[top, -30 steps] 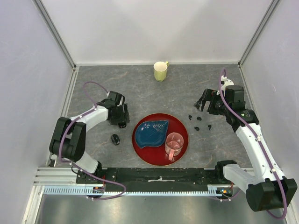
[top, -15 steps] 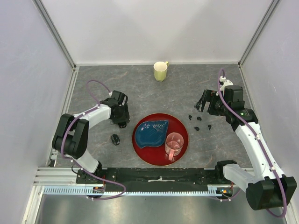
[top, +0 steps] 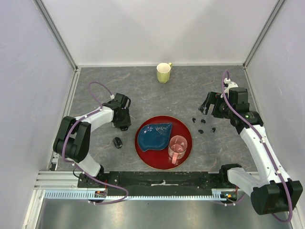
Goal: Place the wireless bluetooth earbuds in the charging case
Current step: Pick up the charging case at the center of the board.
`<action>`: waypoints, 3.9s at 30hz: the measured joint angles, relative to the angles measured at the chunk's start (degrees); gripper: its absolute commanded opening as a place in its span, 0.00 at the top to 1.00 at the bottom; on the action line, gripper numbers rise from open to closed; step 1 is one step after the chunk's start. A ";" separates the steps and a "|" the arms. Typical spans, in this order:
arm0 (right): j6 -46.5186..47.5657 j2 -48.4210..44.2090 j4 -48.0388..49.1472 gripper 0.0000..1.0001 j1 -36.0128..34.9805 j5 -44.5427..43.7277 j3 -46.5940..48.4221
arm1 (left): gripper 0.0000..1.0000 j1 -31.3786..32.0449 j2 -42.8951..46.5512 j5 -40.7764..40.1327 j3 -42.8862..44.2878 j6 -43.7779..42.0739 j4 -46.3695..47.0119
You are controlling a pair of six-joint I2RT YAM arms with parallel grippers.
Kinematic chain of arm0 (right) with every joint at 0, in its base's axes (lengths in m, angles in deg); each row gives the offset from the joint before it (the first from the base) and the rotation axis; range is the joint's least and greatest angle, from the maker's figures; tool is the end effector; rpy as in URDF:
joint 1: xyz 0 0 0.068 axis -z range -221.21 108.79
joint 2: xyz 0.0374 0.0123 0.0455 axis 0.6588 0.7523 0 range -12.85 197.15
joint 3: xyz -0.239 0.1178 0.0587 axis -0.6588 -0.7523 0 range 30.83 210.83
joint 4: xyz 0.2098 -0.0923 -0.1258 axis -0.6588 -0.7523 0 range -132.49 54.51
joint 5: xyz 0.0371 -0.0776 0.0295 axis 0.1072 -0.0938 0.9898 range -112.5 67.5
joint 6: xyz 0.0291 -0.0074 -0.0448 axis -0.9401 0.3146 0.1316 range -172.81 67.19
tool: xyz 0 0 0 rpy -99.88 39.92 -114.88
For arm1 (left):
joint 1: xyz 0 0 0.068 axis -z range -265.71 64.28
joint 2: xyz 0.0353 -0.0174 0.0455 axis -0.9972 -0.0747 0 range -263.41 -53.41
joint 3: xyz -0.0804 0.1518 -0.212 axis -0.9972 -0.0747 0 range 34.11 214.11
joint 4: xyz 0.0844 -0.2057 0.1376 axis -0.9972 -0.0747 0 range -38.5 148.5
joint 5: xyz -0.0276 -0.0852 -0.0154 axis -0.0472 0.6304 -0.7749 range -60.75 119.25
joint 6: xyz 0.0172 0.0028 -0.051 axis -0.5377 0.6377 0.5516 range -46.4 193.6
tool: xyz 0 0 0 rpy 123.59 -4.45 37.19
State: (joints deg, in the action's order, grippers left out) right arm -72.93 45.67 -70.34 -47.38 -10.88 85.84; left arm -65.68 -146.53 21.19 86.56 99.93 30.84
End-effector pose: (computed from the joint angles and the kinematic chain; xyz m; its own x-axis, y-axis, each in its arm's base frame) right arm 0.2137 0.0302 0.3159 -0.6696 0.2665 -0.6933 -0.0341 0.9214 0.3871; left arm 0.2832 -0.0980 0.1615 -0.9115 -0.1350 -0.3885 -0.1267 0.9908 -0.0469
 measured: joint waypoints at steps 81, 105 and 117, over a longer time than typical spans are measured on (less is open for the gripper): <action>-0.07 1.33 -1.95 0.02 0.00 -0.83 -0.24 | 0.87 2.62 5.29 -1.84 -5.05 2.54 1.79; -1.81 2.21 -2.10 0.02 0.00 7.08 -0.98 | 0.89 3.15 30.21 12.63 -8.17 -7.52 10.14; -4.11 4.22 -1.09 0.02 0.00 20.48 -0.98 | 0.96 9.14 37.11 22.10 -8.15 -18.14 15.34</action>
State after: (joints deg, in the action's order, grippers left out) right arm -77.04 49.89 -71.44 -47.38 9.60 84.85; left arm -56.55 -109.41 43.29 78.41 81.79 46.19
